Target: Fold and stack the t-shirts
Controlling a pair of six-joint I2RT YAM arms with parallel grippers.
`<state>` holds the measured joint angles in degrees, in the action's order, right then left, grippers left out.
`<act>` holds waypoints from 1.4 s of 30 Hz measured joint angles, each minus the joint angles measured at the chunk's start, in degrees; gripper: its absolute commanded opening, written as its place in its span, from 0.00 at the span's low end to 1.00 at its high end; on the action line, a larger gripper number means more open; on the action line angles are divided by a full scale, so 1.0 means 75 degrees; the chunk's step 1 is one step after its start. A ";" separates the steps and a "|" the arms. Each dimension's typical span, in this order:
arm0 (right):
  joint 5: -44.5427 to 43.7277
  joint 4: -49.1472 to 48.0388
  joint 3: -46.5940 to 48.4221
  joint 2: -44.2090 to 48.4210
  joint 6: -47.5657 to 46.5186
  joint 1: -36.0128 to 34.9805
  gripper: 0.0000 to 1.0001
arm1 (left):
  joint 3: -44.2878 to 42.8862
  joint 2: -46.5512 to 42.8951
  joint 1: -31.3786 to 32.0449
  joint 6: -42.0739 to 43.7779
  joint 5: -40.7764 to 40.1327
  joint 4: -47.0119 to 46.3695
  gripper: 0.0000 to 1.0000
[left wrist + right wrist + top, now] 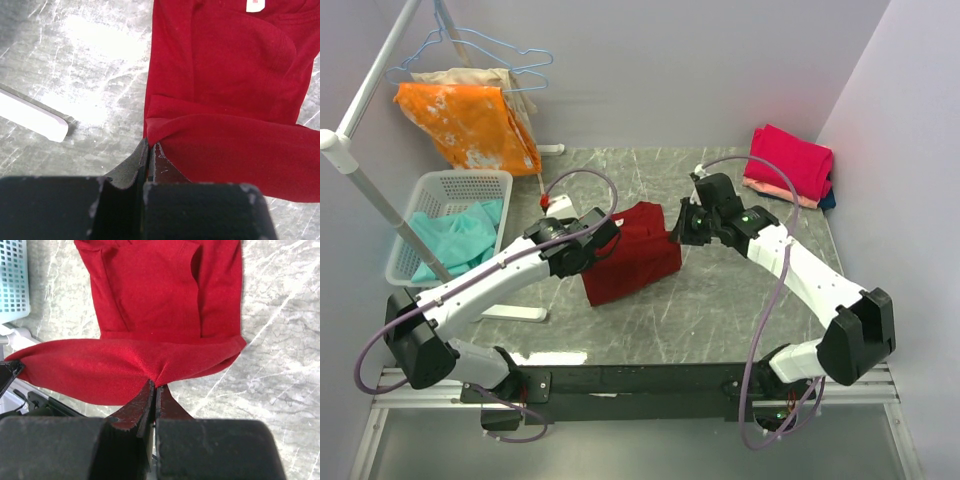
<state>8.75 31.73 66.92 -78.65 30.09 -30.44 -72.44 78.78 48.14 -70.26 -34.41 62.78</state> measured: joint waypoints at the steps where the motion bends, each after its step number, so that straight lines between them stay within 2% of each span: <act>1: 0.0029 -0.0035 0.0006 -0.0032 0.0000 0.0017 0.00 | 0.0000 0.0000 -0.0026 0.0006 -0.0003 -0.0003 0.01; 9: 0.0256 -0.0335 0.0437 -0.0656 -0.0023 0.0224 0.00 | -0.0003 0.0134 -0.0402 0.0268 -0.0061 -0.0350 0.01; 15: 0.0592 -0.0600 0.1804 -0.2428 -0.0146 0.0466 0.00 | -0.0303 0.1093 -0.1396 0.0901 -0.0105 -0.0886 0.01; 25: 0.1128 -0.0437 0.4905 -0.5555 -0.0294 0.0813 0.00 | -0.1804 0.3506 -0.2862 0.2142 0.0105 -0.1789 0.01; 26: 0.1172 -0.0420 0.5179 -0.5831 -0.0303 0.0833 0.00 | -0.2020 0.3768 -0.2990 0.2226 0.0131 -0.1818 0.07; 27: 0.1198 -0.0358 0.5426 -0.6082 -0.0306 0.0848 0.16 | -0.2200 0.4004 -0.3092 0.2294 0.0178 -0.1862 0.16; 28: 0.1218 -0.0271 0.5692 -0.6330 -0.0303 0.0866 0.26 | -0.2331 0.4191 -0.3159 0.2349 0.0213 -0.1874 0.28; 29: 0.1244 -0.0184 0.5898 -0.6508 -0.0283 0.0877 0.34 | -0.2518 0.4403 -0.3252 0.2407 0.0239 -0.1862 0.52; 30: 0.1256 -0.0105 0.6129 -0.6714 -0.0289 0.0895 0.42 | -0.2626 0.4540 -0.3305 0.2483 0.0254 -0.1868 0.62; 35: 0.1241 -0.0058 0.6333 -0.6895 -0.0262 0.1046 0.45 | -0.2742 0.4768 -0.3555 0.2696 0.0300 -0.2031 0.72; 40: 0.1244 -0.0286 0.6181 -0.6659 -0.0187 0.1268 0.45 | -0.2684 0.4470 -0.3722 0.2804 0.0306 -0.2480 0.73; 41: 0.1244 -0.0280 0.6167 -0.6618 -0.0184 0.1306 0.44 | -0.2684 0.4389 -0.3739 0.2841 0.0326 -0.2547 0.71; 42: 0.1244 -0.0277 0.6161 -0.6563 -0.0184 0.1326 0.38 | -0.2684 0.4304 -0.3754 0.2879 0.0385 -0.2614 0.71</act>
<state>18.09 29.65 113.12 -127.87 28.71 -20.49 -92.58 111.07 19.99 -48.66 -31.53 43.18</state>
